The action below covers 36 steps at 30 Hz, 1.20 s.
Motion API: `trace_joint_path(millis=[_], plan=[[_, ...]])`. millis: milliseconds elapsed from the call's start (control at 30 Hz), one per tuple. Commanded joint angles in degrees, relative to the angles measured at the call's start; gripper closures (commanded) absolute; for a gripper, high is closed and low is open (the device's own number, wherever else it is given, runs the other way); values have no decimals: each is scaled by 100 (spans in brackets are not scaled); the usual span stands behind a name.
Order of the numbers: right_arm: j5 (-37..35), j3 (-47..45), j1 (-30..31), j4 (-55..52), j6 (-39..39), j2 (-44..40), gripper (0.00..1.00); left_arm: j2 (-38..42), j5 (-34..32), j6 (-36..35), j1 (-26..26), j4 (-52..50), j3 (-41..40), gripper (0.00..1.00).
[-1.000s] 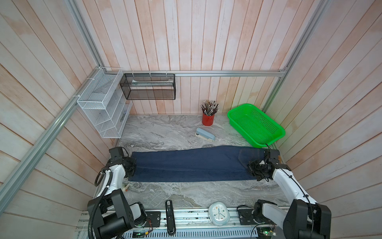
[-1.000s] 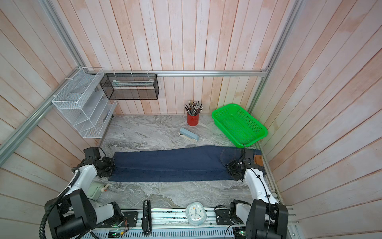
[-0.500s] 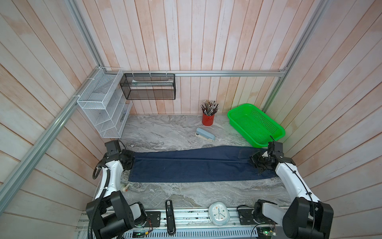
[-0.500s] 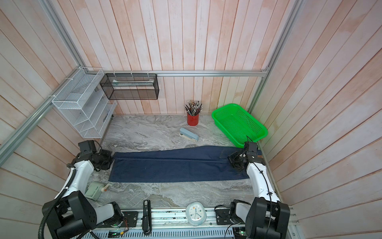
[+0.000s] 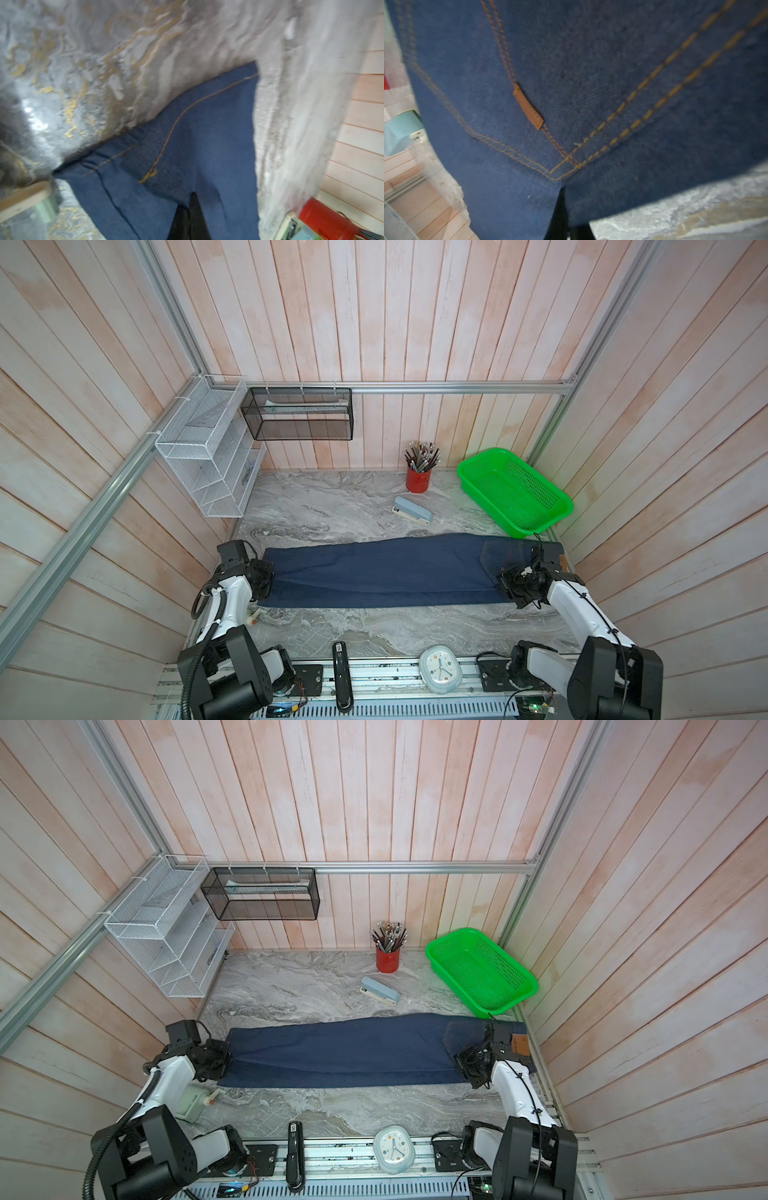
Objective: Fold and stack the trousers
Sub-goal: Smooth out the trousers at the center of the table.
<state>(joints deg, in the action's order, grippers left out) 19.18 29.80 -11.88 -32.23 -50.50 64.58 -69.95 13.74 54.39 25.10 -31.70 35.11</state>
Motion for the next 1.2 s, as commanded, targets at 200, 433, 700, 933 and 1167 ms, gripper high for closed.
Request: trace_joint_path(millis=[200, 433, 700, 933, 1167], plan=[[-425, 60, -99, 157, 277, 117, 100, 249, -228, -244, 244, 255, -84, 100], [-348, 980, -188, -159, 256, 69, 100, 561, 56, -266, 262, -125, 1066, 100], [-349, 804, -234, -362, 312, -168, 100, 895, 9, -343, 263, -372, 655, 100], [-555, -117, -235, 114, 414, -19, 100, 395, -44, -331, 269, 376, -393, 100], [-674, -253, -244, 265, 591, 266, 100, 276, -214, -377, 285, 469, -507, 100]])
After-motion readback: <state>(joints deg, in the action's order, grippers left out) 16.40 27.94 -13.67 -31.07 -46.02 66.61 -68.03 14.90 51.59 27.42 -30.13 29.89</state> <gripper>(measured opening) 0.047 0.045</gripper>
